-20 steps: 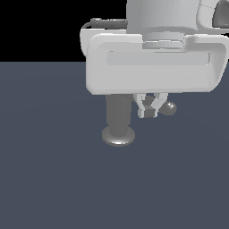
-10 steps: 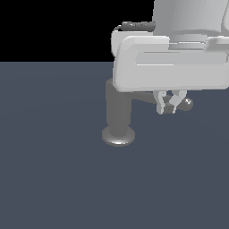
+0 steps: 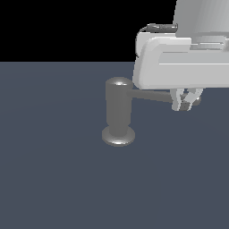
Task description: Turn on the faucet by rotating a designated handle.
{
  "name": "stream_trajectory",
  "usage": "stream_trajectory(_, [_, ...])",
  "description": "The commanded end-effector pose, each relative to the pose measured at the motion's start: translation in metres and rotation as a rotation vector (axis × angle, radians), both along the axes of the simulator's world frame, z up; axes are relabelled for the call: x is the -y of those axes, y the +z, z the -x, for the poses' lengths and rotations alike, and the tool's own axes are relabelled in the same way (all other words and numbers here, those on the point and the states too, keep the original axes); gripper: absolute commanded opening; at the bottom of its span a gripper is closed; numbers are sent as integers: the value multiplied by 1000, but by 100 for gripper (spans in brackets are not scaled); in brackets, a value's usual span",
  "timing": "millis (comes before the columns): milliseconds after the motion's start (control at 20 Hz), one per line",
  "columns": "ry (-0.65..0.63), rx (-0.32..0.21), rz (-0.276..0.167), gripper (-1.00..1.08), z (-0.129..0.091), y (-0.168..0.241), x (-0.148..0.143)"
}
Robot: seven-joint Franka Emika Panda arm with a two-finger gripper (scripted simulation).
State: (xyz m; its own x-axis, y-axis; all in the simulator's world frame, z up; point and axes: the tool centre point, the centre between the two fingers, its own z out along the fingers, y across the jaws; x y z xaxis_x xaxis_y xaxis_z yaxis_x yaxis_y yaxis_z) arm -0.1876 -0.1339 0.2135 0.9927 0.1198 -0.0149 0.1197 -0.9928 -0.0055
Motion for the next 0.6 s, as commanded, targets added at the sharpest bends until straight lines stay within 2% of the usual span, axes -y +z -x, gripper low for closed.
stream_trajectory(0, [-3,0,0,-100,1,0,1])
stream_trajectory(550, [-6,3,1,-100,-32,1,21])
